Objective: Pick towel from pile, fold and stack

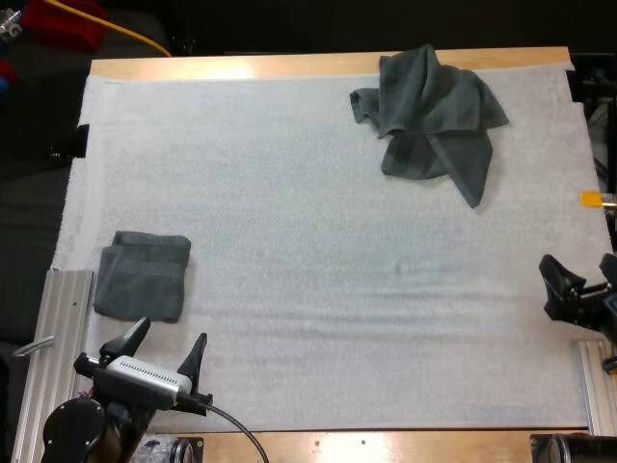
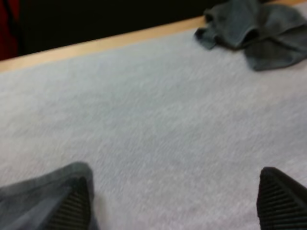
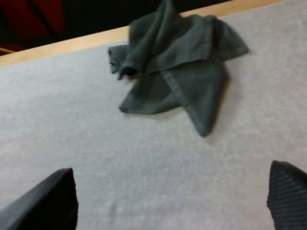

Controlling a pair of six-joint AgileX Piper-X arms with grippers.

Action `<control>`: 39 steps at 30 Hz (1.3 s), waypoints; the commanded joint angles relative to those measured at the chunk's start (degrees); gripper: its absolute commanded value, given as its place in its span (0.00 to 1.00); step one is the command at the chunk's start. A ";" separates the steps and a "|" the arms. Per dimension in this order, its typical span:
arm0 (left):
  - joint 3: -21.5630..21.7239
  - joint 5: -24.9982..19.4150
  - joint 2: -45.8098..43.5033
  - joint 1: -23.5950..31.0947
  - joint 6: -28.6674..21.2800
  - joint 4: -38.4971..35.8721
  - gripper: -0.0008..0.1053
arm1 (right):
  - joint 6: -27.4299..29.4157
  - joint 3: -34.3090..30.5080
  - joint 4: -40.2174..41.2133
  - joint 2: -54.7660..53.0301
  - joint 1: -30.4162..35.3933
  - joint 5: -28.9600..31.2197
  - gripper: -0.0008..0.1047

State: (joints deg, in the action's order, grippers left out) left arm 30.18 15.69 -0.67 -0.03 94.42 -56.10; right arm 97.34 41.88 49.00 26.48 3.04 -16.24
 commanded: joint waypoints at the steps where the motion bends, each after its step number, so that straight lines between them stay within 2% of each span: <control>1: 0.18 1.95 -7.75 -0.32 0.68 1.99 0.66 | -0.35 1.37 -0.86 1.30 0.04 -2.01 0.75; 6: 0.18 7.99 -7.31 -0.32 2.66 5.92 0.66 | -1.87 4.17 -0.85 7.42 0.04 -2.03 0.75; 11: 0.42 14.42 -4.81 -0.32 5.02 9.43 0.66 | -6.21 5.46 -1.69 13.27 0.04 -3.59 0.75; 19: 4.67 18.50 2.06 -0.32 7.24 14.26 0.66 | -11.81 5.46 -5.18 21.81 0.04 -5.55 0.75; 24: 7.48 20.12 7.11 -0.32 7.57 14.45 0.66 | -15.22 5.46 -8.16 27.45 0.04 -5.82 0.75; 33: 13.60 22.62 15.39 -0.32 8.61 14.40 0.66 | -21.45 5.46 -17.12 37.21 -0.17 -6.16 0.75; 39: 17.03 24.10 20.80 -0.32 9.83 13.63 0.66 | -25.85 5.46 -24.77 44.53 -2.93 -6.74 0.75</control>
State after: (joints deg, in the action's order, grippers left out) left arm 46.72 39.00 19.99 -0.03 103.58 -42.76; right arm 71.90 46.78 25.49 70.91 0.32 -21.84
